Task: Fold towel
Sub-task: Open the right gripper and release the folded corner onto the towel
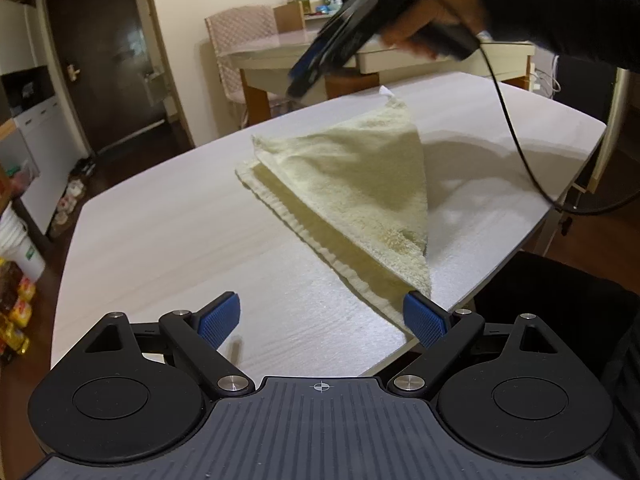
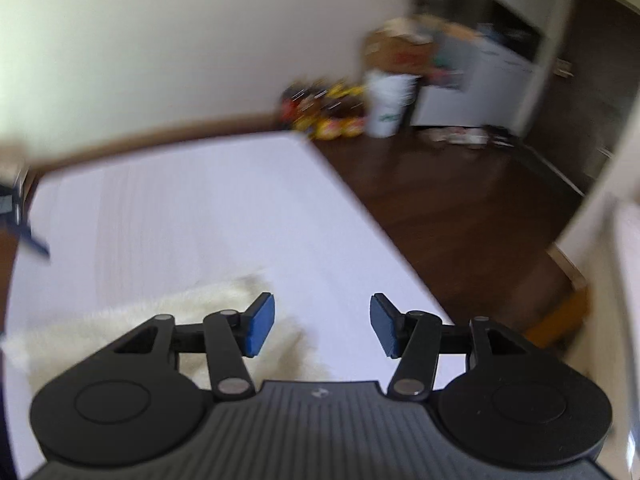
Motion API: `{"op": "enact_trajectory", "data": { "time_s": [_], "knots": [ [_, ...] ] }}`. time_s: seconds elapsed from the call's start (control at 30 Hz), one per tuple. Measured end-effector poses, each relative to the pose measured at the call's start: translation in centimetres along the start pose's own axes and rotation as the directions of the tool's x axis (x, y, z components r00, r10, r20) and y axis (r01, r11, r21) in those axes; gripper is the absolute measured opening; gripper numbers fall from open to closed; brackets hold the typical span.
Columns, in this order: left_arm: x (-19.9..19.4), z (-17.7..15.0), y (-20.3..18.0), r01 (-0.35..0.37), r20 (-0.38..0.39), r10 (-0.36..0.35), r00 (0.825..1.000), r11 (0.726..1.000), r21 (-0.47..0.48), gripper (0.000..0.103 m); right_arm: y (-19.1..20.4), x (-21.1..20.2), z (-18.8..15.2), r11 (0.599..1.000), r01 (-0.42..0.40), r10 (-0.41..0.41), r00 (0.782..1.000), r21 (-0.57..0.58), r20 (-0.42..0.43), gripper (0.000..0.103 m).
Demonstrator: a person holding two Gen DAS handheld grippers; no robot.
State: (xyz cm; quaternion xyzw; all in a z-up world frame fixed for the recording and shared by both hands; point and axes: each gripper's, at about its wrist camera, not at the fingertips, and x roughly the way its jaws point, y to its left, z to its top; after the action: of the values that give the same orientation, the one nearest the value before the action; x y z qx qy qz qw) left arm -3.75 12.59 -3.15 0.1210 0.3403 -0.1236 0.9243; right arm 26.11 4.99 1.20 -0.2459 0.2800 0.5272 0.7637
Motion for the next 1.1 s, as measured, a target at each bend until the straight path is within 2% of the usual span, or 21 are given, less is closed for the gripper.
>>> {"op": "enact_trajectory", "data": {
  "time_s": [0.13,0.27,0.5,0.67,0.8,0.9,1.0,1.1],
  "knots": [
    [0.1,0.2,-1.0,0.015,0.010,-0.015,1.000,1.000,0.022,0.093,-1.4,-5.2,-3.2,0.987,0.029,-0.035,0.999,0.156,0.040,0.067],
    [0.4,0.6,-2.6,0.022,0.022,-0.023,0.999,0.999,0.037,0.093,1.0,-8.9,-6.9,0.980,0.028,-0.040,0.998,0.199,0.055,0.068],
    [0.4,1.5,-5.2,0.065,0.050,-0.068,0.996,0.995,0.072,0.093,5.2,-11.4,-10.9,0.966,-0.011,-0.011,0.997,0.258,0.083,0.069],
    [-0.8,1.6,-3.6,0.055,0.046,-0.058,0.997,0.996,0.064,0.093,9.2,-12.5,-13.3,0.955,-0.054,0.009,0.989,0.293,0.151,0.068],
    [-1.3,2.0,-1.0,-0.008,0.051,0.005,0.999,0.999,0.051,0.093,13.6,-11.7,-13.8,0.979,-0.063,0.026,0.982,0.194,0.187,0.058],
    [-1.0,3.1,0.3,-0.040,0.069,0.035,0.997,0.996,0.075,0.093,18.2,-10.9,-14.4,0.998,-0.064,0.060,0.983,0.016,0.176,0.053],
    [0.4,4.8,1.8,-0.052,0.097,0.041,0.994,0.992,0.113,0.093,21.7,-10.1,-14.6,0.985,-0.017,0.044,0.987,-0.169,0.152,0.053],
    [2.6,6.7,3.3,-0.030,0.105,0.018,0.994,0.993,0.118,0.093,23.6,-9.4,-14.9,0.963,0.041,-0.003,0.990,-0.268,0.141,0.052]
  ]
}}
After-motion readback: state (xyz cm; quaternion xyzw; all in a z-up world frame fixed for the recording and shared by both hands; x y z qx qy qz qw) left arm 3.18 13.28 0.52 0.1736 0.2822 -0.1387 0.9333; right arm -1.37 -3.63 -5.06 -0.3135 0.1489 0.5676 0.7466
